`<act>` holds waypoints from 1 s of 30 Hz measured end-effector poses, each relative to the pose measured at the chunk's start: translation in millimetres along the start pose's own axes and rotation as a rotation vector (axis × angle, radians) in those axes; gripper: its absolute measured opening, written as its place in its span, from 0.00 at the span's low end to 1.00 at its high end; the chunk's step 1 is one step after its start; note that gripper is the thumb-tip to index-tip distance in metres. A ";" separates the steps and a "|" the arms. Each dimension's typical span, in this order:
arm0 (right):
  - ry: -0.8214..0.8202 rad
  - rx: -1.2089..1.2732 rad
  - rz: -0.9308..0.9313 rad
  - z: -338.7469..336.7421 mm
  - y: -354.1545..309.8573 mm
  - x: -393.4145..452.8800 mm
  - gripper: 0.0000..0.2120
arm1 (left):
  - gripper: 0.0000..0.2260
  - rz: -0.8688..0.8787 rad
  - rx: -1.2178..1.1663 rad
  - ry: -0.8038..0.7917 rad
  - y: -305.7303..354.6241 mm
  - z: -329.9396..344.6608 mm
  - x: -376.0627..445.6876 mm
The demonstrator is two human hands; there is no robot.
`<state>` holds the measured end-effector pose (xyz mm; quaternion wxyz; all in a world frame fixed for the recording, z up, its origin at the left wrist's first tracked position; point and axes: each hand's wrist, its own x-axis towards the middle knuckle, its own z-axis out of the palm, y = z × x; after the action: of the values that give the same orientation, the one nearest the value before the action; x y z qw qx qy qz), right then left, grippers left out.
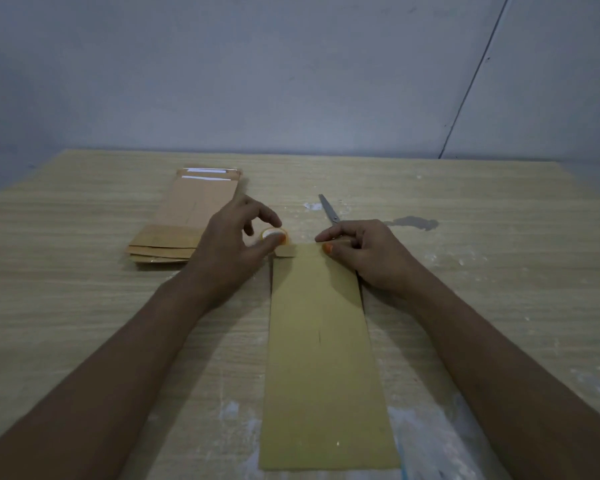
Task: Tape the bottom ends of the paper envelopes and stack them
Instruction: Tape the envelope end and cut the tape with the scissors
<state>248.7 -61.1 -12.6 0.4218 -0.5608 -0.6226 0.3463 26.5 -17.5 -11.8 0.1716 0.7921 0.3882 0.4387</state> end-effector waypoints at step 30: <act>0.217 -0.467 -0.314 1.4 8.8 13.2 0.17 | 0.06 -0.266 -0.456 0.076 -0.4 6.7 5.3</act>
<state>250.8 -46.8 -19.3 0.3940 -0.5734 -0.7156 0.0624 33.5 -12.7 -12.8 0.3870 0.6579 0.3864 0.5178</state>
